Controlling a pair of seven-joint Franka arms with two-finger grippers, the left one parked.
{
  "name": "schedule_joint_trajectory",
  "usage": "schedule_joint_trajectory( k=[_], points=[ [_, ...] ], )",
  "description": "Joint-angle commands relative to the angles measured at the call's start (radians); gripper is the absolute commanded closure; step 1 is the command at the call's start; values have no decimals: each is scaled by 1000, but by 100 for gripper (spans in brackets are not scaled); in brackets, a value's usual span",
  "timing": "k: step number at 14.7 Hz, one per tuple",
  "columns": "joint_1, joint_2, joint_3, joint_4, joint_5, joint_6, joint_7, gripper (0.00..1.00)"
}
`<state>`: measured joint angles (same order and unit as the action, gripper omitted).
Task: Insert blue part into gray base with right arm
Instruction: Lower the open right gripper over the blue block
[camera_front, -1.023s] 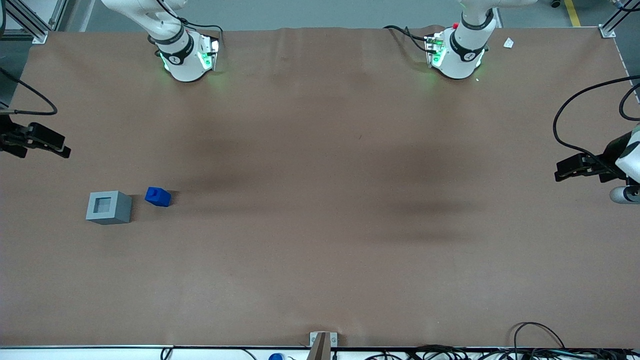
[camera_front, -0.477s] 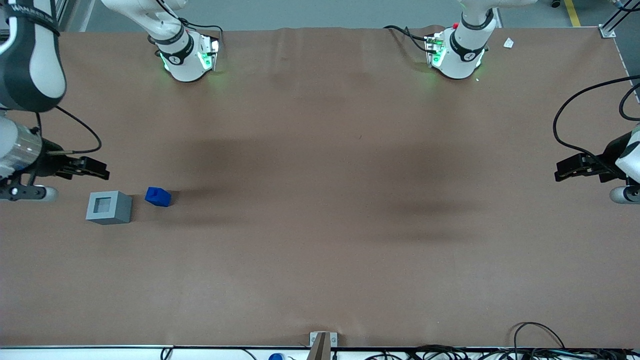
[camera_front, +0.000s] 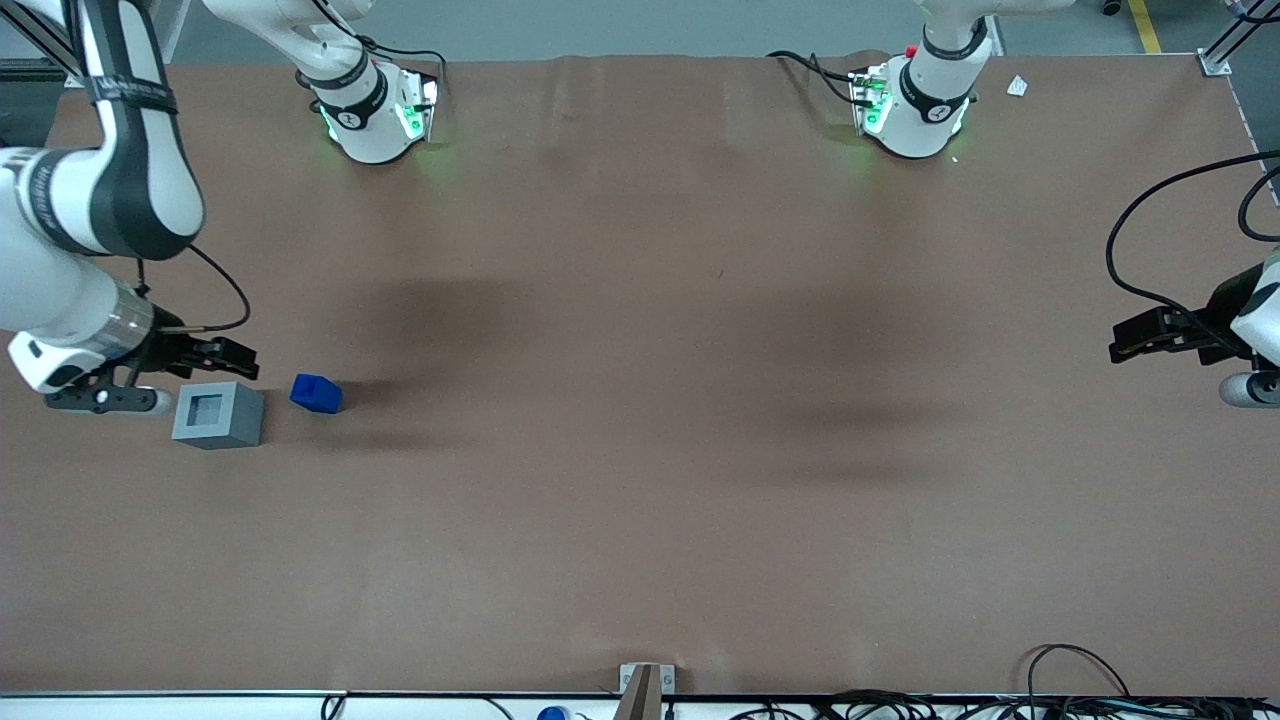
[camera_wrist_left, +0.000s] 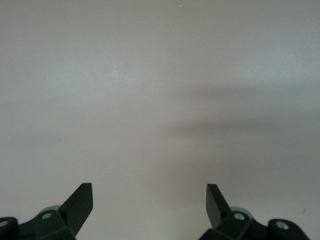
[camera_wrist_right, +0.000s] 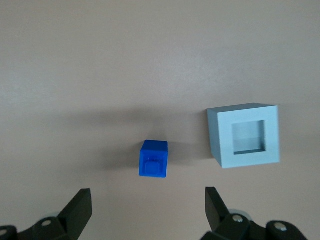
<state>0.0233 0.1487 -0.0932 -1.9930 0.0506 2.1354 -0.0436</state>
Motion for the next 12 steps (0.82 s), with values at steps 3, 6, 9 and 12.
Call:
schedule_joint_trajectory(
  k=[3,6,9,12],
  points=[
    [-2,55,6,-84,52,101,2,3],
    [-3,120,6,-84,52,127,2,4],
    [-3,170,6,-76,52,152,2,10],
    [18,190,6,-72,54,158,17,17]
  ],
)
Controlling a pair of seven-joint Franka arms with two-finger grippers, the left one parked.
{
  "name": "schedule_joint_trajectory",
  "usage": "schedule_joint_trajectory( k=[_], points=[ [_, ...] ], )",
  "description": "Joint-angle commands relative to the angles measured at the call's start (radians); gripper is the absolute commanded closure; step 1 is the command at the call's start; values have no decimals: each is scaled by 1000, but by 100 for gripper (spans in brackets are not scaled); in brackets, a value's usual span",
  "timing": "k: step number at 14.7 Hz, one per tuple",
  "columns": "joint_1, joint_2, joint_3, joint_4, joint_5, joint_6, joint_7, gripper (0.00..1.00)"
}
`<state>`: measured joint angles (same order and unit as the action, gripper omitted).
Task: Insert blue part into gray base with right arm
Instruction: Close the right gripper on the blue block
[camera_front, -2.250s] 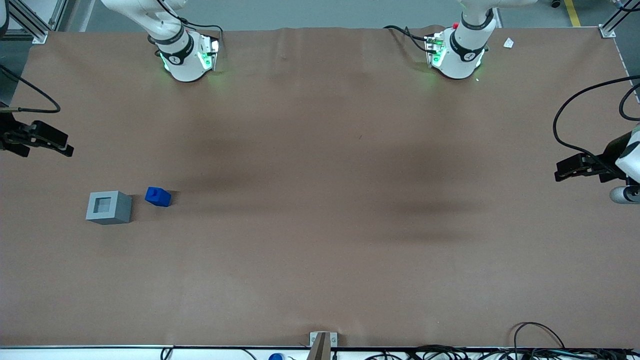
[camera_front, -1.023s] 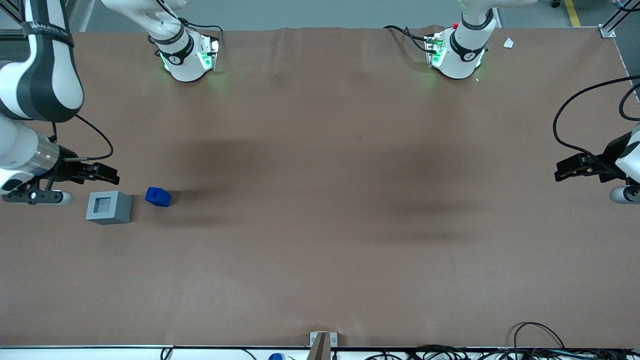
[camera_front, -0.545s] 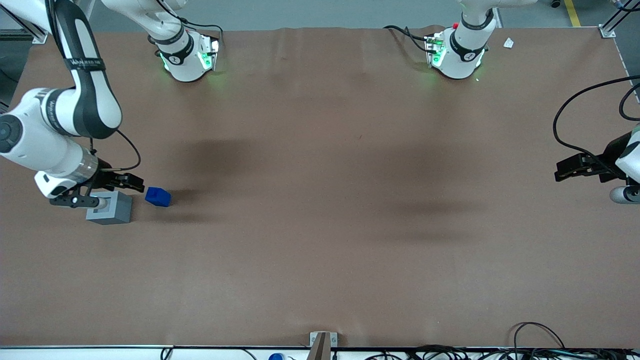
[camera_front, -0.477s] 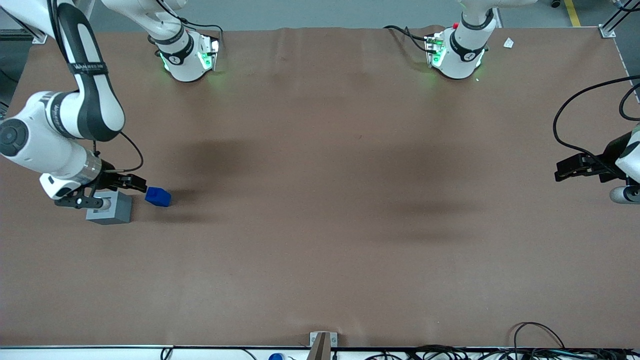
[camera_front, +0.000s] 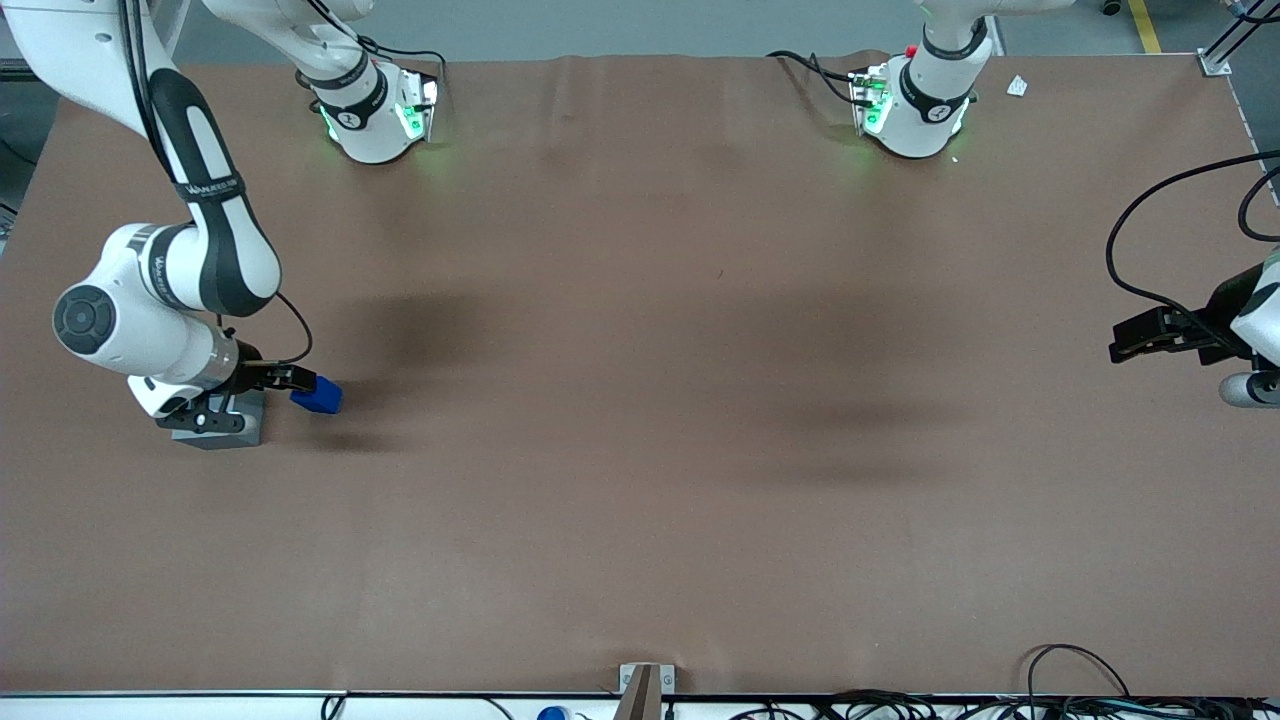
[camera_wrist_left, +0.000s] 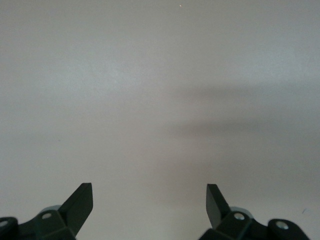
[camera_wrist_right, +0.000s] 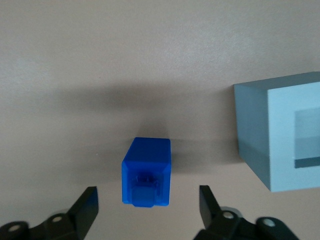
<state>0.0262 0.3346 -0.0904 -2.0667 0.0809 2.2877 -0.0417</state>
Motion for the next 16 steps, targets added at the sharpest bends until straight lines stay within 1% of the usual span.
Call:
schedule_joint_trajectory(
  k=[1,7,13,14,16],
  points=[
    [17,9,3,4,23,9,25,18],
    [6,53,3,13,22,24,25,27],
    [6,57,3,13,22,23,25,30],
    [5,61,3,13,22,23,25,32],
    [4,61,3,13,22,21,25,40]
  ],
)
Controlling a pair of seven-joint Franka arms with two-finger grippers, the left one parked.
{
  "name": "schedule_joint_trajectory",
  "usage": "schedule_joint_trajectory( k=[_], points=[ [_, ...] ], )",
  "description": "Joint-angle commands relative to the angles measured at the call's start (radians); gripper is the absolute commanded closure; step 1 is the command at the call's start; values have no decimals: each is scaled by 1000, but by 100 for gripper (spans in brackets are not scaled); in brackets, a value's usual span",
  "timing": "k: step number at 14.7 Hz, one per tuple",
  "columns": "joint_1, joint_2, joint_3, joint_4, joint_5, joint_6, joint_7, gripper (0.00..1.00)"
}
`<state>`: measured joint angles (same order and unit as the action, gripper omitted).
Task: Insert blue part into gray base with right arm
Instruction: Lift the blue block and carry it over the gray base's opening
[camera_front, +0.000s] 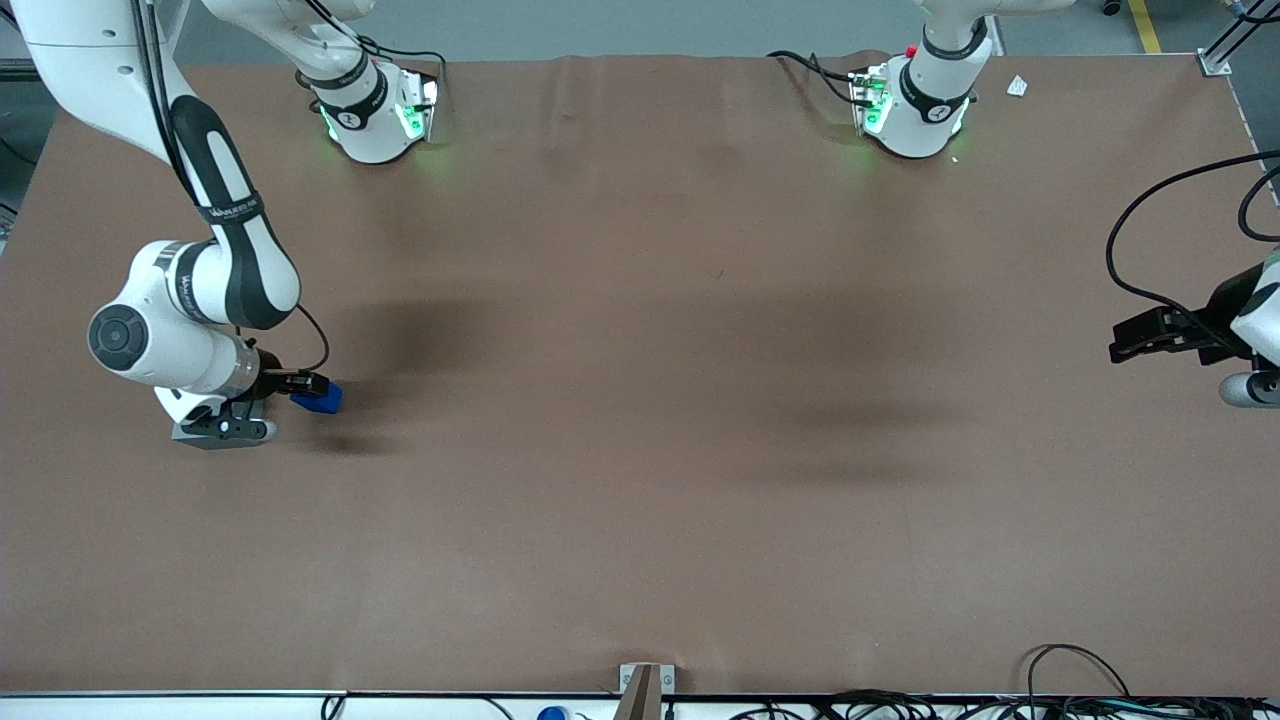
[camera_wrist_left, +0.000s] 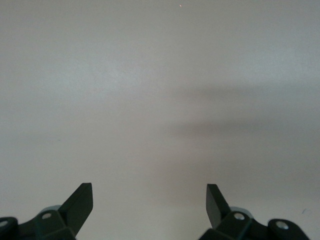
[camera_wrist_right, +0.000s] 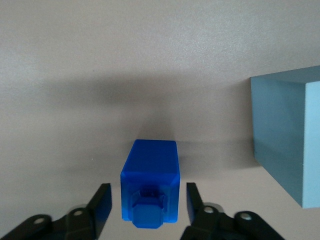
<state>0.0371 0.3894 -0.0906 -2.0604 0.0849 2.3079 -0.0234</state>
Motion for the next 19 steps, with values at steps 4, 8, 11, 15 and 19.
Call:
schedule_joint_trajectory(
  k=[4,8,11,15,19],
  points=[
    [-5,8,3,6,18,-5,6,62],
    [1,6,3,16,18,-13,8,86],
    [4,-4,3,66,18,-91,3,92],
    [-26,-27,-3,189,4,-286,-9,92],
    [-95,-58,-3,218,-17,-308,-108,92]
  ],
)
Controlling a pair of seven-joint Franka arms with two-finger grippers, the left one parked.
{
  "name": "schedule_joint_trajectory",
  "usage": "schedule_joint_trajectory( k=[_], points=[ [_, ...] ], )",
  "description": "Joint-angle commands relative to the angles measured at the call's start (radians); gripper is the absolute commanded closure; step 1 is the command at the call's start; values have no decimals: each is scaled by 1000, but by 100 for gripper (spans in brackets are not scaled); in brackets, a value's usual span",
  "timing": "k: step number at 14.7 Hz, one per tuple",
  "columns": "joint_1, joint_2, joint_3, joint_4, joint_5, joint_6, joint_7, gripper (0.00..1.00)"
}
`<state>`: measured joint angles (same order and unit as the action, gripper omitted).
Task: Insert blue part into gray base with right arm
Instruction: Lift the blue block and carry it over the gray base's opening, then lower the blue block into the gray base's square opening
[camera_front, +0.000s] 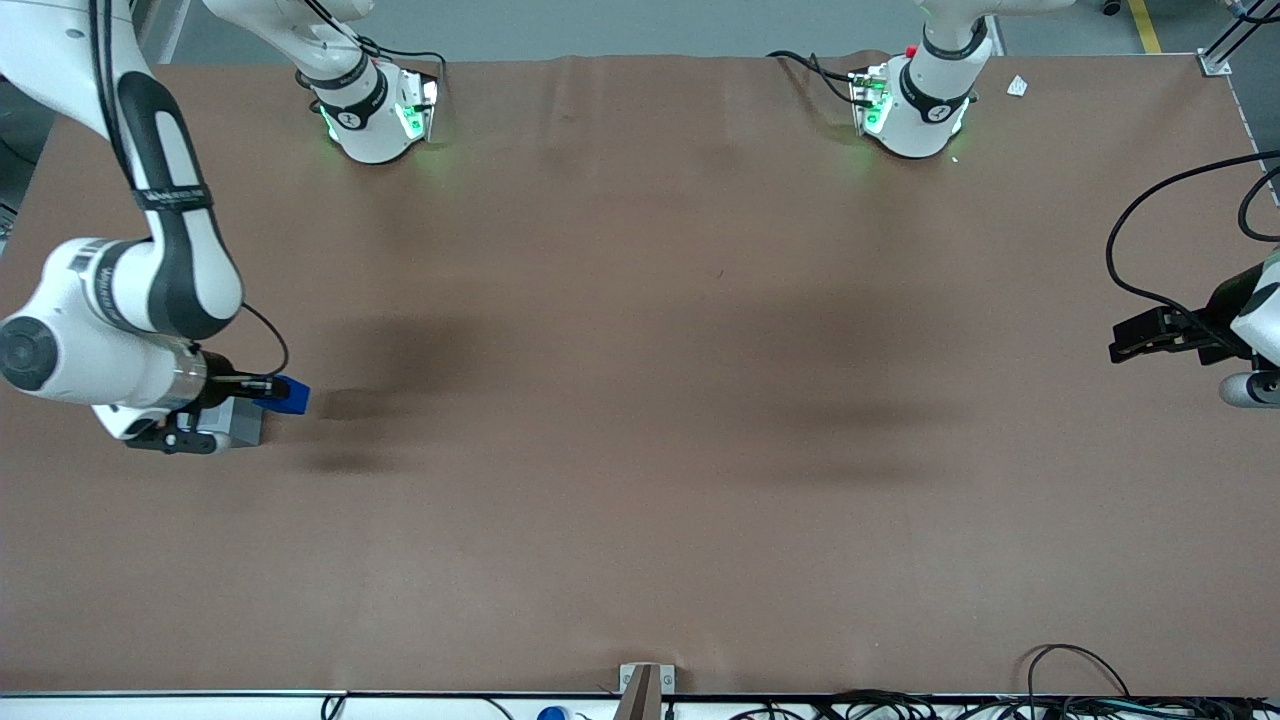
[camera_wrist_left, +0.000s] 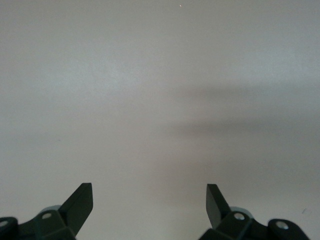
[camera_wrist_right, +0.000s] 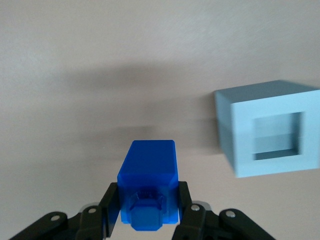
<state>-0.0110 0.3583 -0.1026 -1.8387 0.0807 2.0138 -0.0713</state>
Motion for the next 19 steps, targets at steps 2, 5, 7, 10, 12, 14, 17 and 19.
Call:
schedule_joint_trajectory(
  k=[2,5,7,10,12,14,17,19],
  points=[
    [-92,-19,9,12,-32,-12,-131,92],
    [-115,-16,9,54,-32,-13,-179,92],
    [-115,-15,9,61,-33,-26,-180,93],
    [-124,-15,9,61,-65,-33,-183,93],
    [-136,-16,9,61,-67,-85,-185,93],
    [-165,-22,9,62,-78,-118,-199,93],
    [-168,-18,11,62,-87,-109,-213,93],
    [-176,-12,11,79,-85,-102,-211,93]
  ],
)
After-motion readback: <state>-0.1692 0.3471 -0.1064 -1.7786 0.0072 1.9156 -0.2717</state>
